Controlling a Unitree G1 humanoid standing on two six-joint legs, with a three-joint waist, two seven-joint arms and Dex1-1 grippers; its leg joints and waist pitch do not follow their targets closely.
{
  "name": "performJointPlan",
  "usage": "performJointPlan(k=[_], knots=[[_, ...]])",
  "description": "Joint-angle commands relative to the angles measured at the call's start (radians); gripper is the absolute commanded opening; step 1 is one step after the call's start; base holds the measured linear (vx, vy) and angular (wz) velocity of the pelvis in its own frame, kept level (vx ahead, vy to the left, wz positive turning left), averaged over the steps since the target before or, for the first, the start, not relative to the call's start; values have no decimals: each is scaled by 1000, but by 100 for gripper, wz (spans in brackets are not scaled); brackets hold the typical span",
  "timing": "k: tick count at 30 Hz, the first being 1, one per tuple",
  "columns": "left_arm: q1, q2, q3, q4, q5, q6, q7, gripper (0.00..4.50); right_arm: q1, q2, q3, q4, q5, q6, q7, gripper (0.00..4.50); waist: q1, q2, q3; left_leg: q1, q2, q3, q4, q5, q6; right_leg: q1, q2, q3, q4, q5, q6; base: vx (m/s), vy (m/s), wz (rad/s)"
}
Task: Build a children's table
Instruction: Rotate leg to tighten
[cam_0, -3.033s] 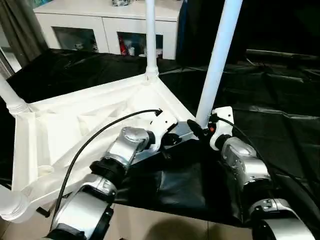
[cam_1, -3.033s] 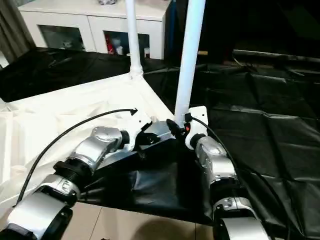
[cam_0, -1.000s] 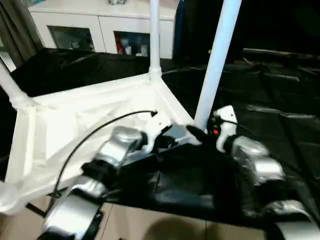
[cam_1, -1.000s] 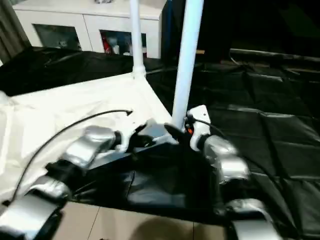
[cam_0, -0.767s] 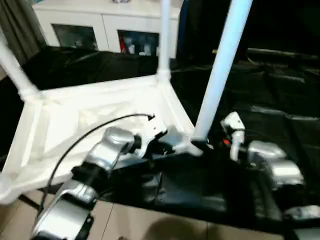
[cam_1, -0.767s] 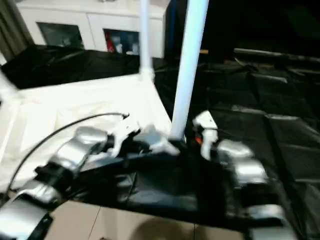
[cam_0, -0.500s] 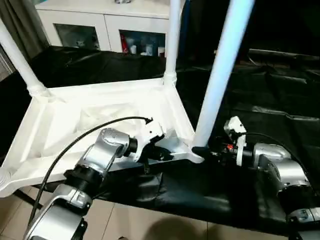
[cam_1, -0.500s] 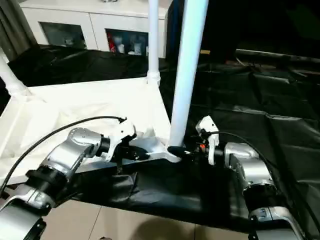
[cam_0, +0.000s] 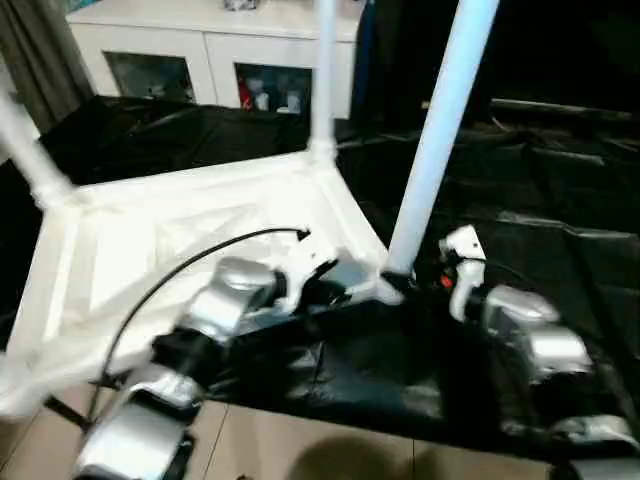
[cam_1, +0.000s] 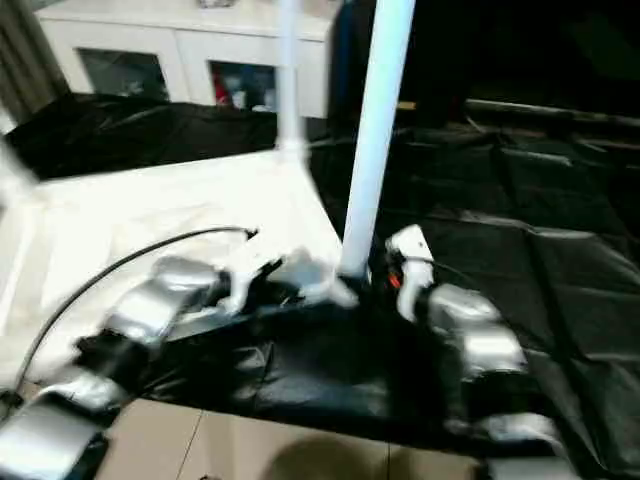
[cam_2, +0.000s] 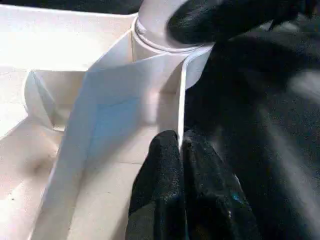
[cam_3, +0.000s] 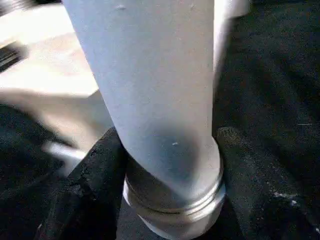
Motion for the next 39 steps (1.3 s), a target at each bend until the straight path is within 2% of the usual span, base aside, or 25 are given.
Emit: performJointPlan(k=[1, 2, 3, 5, 7, 8, 9, 10, 11, 12, 13, 15, 19, 20, 22, 24, 25, 26, 30, 31, 32, 35, 36, 37, 39], knots=[[-36, -49, 50, 19, -23, 2, 113, 0, 24, 47, 19, 68, -43, 33, -102, 249, -1, -12, -54, 24, 55, -32, -76, -280, 21, 35, -65, 41, -90, -357, -189, 0, 0, 0], [-45, -71, 59, 35, -27, -2, 146, 0, 20, 76, 13, 77, -43, 27, -150, 249, -5, -12, -54, 19, 53, -31, -76, -272, 26, 37, -62, 40, -89, -343, -185, 0, 0, 0], [-55, -90, 65, 54, -28, -9, 176, 0, 15, 103, 11, 89, -47, 19, -194, 249, -3, -11, -55, 22, 55, -31, -76, -272, 27, 36, -63, 41, -89, -336, -185, 0, 0, 0], [-70, -117, 66, 82, -24, -28, 209, 0, 1, 158, 22, 111, -63, -15, -259, 248, -4, -12, -56, 17, 51, -31, -75, -254, 35, 36, -65, 41, -88, -321, -185, 0, 0, 0], [-74, -123, 65, 92, -21, -37, 215, 0, -5, 173, 26, 119, -67, -30, -271, 248, -3, -13, -57, 15, 50, -30, -74, -247, 45, 39, -65, 40, -89, -321, -182, 0, 0, 0], [-79, -127, 61, 100, -13, -59, 208, 0, -11, 205, 43, 117, -68, -74, -254, 283, -2, -9, -57, 16, 52, -30, -74, -249, 56, 36, -65, 41, -90, -321, -180, 0, 0, 0], [-79, -127, 61, 100, -13, -60, 207, 0, -11, 206, 43, 117, -67, -76, -252, 283, -2, -9, -57, 15, 52, -30, -74, -249, 56, 38, -66, 41, -90, -318, -181, 0, 0, 0], [-78, -126, 59, 101, -13, -63, 202, 0, -12, 209, 38, 113, -58, -77, -235, 318, -2, -9, -56, 14, 53, -30, -75, -251, 60, 38, -65, 40, -89, -314, -181, 0, 0, 0], [-73, -115, 54, 95, -12, -69, 181, 0, -11, 198, 20, 98, -31, -65, -195, 321, -2, -9, -56, 15, 53, -30, -75, -252, 61, 39, -64, 40, -89, -312, -182, 0, 0, 0], [-70, -109, 50, 91, -11, -73, 169, 0, -9, 188, 14, 89, -22, -61, -178, 323, -3, -12, -57, 14, 53, -30, -75, -254, 66, 39, -64, 40, -89, -311, -182, 0, 0, 0], [-70, -109, 50, 91, -11, -73, 169, 0, -9, 188, 14, 89, -22, -61, -178, 323, -2, -10, -56, 13, 53, -31, -76, -255, 69, 40, -65, 40, -88, -313, -181, 0, 0, 0], [-68, -93, 43, 93, -7, -82, 152, 0, -2, 132, 28, 66, -31, -67, -114, 360, -1, -11, -55, 15, 54, -30, -76, -262, 71, 40, -64, 39, -91, -324, -178, 0, 0, 0], [-65, -69, 35, 98, -2, -108, 119, 0, 19, 10, 37, 15, -10, -55, 44, 370, 3, -15, -58, 10, 53, -28, -69, -229, 97, 46, -64, 39, -86, -274, -189, 0, 0, 0], [-65, -59, 34, 101, 0, -117, 107, 0, 37, -56, 33, -27, 8, -47, 125, 370, 4, -8, -56, 9, 52, -27, -68, -222, 106, 47, -64, 40, -85, -266, -193, 0, 0, 0], [-67, -49, 37, 108, 3, -133, 101, 0, 64, -129, 15, -83, 40, -24, 215, 370, 6, -16, -57, 8, 52, -27, -67, -225, 118, 49, -64, 38, -89, -280, -186, 0, 0, 0], [-69, -44, 38, 112, 4, -142, 95, 0, 79, -167, -5, -112, 59, -7, 257, 370, 8, -18, -56, 5, 52, -28, -66, -213, 127, 49, -63, 36, -88, -288, -186, 0, 0, 0], [-66, -40, 35, 109, 3, -158, 81, 0, 95, -194, -17, -140, 81, 20, 294, 370, 8, -9, -55, 6, 52, -29, -66, -217, 125, 48, -64, 35, -90, -308, -186, 0, 0, 0], [-61, -33, 30, 100, 0, -178, 60, 0, 117, -224, -25, -177, 105, 50, 337, 370, 9, -15, -55, 10, 52, -27, -65, -228, 127, 46, -61, 36, -95, -333, -177, 0, 0, 0], [-48, -22, 29, 69, -4, -210, 46, 0, 159, -240, -8, -256, 133, 87, 370, 370, 8, -16, -55, 4, 52, -31, -67, -221, 125, 46, -62, 33, -95, -362, -166, 0, 0, 0], [-47, -22, 34, 62, -7, -211, 53, 0, 165, -235, -2, -268, 135, 88, 368, 370, 9, -14, -55, 7, 55, -30, -67, -222, 122, 41, -61, 34, -96, -355, -169, 0, 0, 0], [-43, -21, 44, 37, -26, -174, 34, 28, 169, -223, 6, -283, 140, 95, 366, 370, 6, -20, -55, 7, 55, -30, -67, -222, 120, 40, -61, 34, -94, -350, -174, 0, 0, 0], [-9, 2, 53, -82, -61, -75, -10, 28, 165, -171, 25, -316, 159, 122, 354, 370, 13, -20, -60, 6, 62, -31, -67, -179, 121, 42, -68, 36, -78, -282, -214, 0, 0, 0], [-5, 5, 52, -93, -61, -70, -14, 63, 165, -168, 27, -319, 159, 124, 352, 371, 16, -16, -60, 8, 66, -32, -68, -173, 121, 40, -68, 37, -76, -262, -224, 0, 0, 0], [16, 24, 45, -149, -65, -42, -32, 63, 161, -149, 36, -328, 159, 133, 339, 371, 17, -16, -60, 10, 69, -32, -70, -161, 121, 39, -65, 38, -70, -216, -239, 0, 0, 0], [48, 52, 39, -234, -76, 18, -53, 71, 153, -126, 45, -338, 163, 144, 328, 371, 18, -20, -58, 7, 67, -30, -69, -144, 129, 40, -63, 38, -63, -158, -252, 0, 0, 0]])
